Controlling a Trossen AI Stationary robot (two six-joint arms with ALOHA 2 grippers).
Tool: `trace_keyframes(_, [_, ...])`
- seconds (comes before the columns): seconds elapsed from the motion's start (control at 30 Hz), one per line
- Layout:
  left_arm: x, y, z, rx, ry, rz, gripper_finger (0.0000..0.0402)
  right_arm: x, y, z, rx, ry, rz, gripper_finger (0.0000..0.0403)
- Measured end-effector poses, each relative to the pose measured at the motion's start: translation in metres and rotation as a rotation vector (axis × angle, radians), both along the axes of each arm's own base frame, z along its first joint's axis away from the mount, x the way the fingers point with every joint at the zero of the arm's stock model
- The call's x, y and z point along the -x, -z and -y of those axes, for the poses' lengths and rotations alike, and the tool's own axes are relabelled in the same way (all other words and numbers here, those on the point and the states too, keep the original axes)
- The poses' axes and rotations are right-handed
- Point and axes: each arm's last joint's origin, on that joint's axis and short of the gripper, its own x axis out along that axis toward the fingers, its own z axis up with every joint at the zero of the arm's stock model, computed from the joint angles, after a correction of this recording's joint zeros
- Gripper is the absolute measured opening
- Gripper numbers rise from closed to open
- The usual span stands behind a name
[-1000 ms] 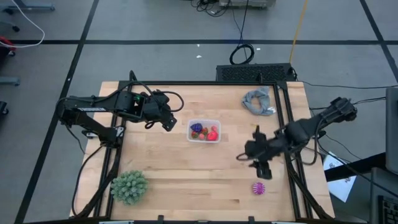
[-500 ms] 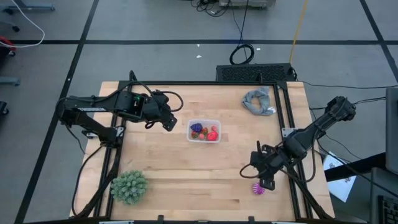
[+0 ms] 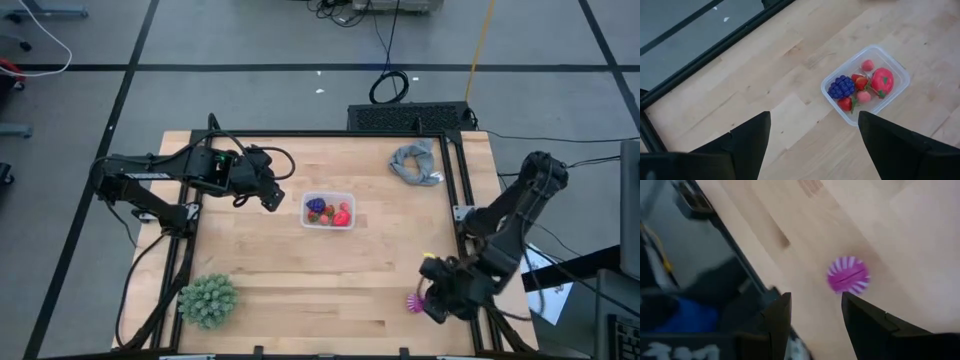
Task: Pick and placing Produce into tupperware
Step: Put the onion into the transparent bin
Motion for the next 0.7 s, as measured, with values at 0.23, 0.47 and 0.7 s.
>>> trace_keyframes(0.23, [0.0, 0.0, 0.0, -0.002, 0.003, -0.002, 0.0308, 0.014, 0.017, -0.024, -0.031, 0.229, -0.071, 0.0165])
trace_keyframes(0.47, [0.0, 0.0, 0.0, -0.024, -0.007, 0.0, 0.0308, 0.016, 0.033, -0.03, 0.013, 0.307, -0.213, 0.0165])
trace_keyframes(0.7, [0.0, 0.0, -0.001, -0.026, -0.008, 0.0, 0.0308, 0.015, 0.038, -0.031, 0.083, 0.199, -0.207, 0.0165])
